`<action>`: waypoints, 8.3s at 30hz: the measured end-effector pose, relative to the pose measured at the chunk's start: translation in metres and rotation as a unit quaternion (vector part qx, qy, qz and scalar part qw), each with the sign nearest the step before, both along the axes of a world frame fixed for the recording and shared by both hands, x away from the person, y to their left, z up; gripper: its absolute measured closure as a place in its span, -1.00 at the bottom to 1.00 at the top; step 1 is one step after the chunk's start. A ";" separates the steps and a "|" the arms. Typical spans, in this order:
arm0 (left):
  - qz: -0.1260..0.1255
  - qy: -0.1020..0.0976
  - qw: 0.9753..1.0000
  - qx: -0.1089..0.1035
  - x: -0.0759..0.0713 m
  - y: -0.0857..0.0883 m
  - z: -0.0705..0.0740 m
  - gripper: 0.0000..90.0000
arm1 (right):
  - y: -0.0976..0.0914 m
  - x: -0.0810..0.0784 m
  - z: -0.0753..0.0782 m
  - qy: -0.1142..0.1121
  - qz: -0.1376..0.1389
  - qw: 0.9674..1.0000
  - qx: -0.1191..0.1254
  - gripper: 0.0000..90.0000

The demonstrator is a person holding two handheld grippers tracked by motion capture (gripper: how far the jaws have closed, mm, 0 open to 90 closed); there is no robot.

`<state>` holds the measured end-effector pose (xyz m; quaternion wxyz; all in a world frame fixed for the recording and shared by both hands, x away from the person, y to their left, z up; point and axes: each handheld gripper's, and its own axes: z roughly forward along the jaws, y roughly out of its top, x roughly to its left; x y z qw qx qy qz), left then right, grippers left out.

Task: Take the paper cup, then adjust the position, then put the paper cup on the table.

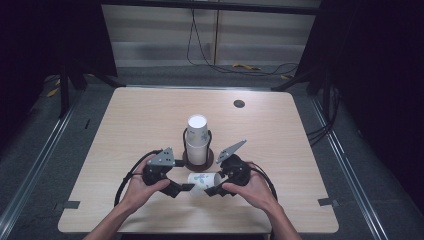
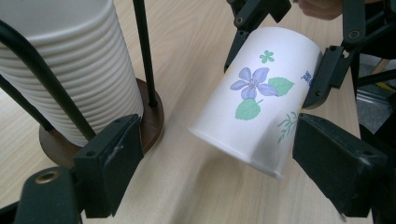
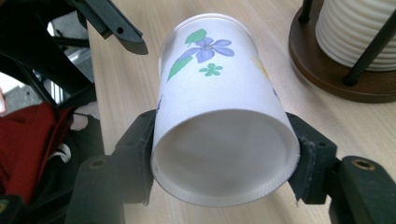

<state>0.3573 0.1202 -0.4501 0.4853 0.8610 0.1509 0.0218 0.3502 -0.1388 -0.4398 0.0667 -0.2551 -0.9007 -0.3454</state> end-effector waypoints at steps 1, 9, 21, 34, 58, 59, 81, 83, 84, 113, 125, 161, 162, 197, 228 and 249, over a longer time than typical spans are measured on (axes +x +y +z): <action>0.001 0.000 1.000 -0.003 0.000 0.000 0.001 -0.65 | -0.001 -0.001 0.001 -0.002 -0.002 1.000 0.002 -0.21; 0.019 0.007 0.999 -0.028 0.002 0.006 0.005 -0.65 | -0.012 0.000 0.005 -0.018 -0.013 0.999 0.031 -0.21; 0.037 0.014 0.998 -0.051 0.001 0.015 0.011 -0.65 | -0.021 0.000 0.012 -0.038 -0.027 0.996 0.079 -0.21; 0.046 0.008 0.997 -0.065 0.004 0.024 0.017 -0.65 | -0.025 0.001 0.014 -0.053 -0.039 0.989 0.129 -0.20; 0.029 0.032 0.992 -0.121 -0.001 0.017 0.023 -0.64 | -0.026 -0.003 0.017 -0.059 -0.038 0.979 0.190 -0.19; 0.031 0.034 0.991 -0.123 -0.001 0.017 0.023 -0.65 | -0.026 -0.003 0.017 -0.059 -0.038 0.979 0.193 -0.19; 0.014 0.018 0.992 -0.127 -0.004 0.010 0.021 -0.66 | -0.021 -0.007 0.020 -0.066 -0.022 0.973 0.219 -0.18; 0.011 0.025 0.991 -0.128 -0.003 0.009 0.020 -0.65 | -0.020 -0.007 0.019 -0.062 -0.018 0.973 0.220 -0.18; 0.009 0.025 0.992 -0.126 -0.003 0.009 0.020 -0.65 | -0.019 -0.007 0.019 -0.061 -0.019 0.974 0.219 -0.18; -0.032 0.063 0.984 -0.165 0.002 0.006 0.018 -0.55 | -0.012 -0.007 0.021 -0.063 -0.002 0.969 0.239 -0.18; -0.046 0.051 0.984 -0.166 0.001 0.008 0.023 -0.48 | -0.012 -0.008 0.019 -0.058 0.017 0.970 0.235 -0.18; -0.022 0.039 0.986 -0.161 0.003 0.019 0.030 -0.38 | -0.014 -0.006 0.014 -0.072 -0.026 0.978 0.194 -0.67; -0.021 0.042 0.986 -0.163 0.003 0.020 0.030 -0.38 | -0.016 -0.006 0.014 -0.073 -0.028 0.978 0.195 -0.67; 0.049 0.042 0.997 -0.045 0.012 0.046 0.031 -0.38 | -0.034 -0.004 0.013 -0.097 -0.085 0.974 0.184 -0.70; 0.124 0.045 0.990 0.043 0.028 0.069 0.031 -0.38 | -0.041 -0.003 0.014 -0.109 -0.109 0.972 0.180 -0.69; 0.179 0.051 0.974 0.130 0.064 0.084 0.030 -0.40 | -0.038 -0.003 0.006 -0.102 -0.113 0.975 0.164 -0.67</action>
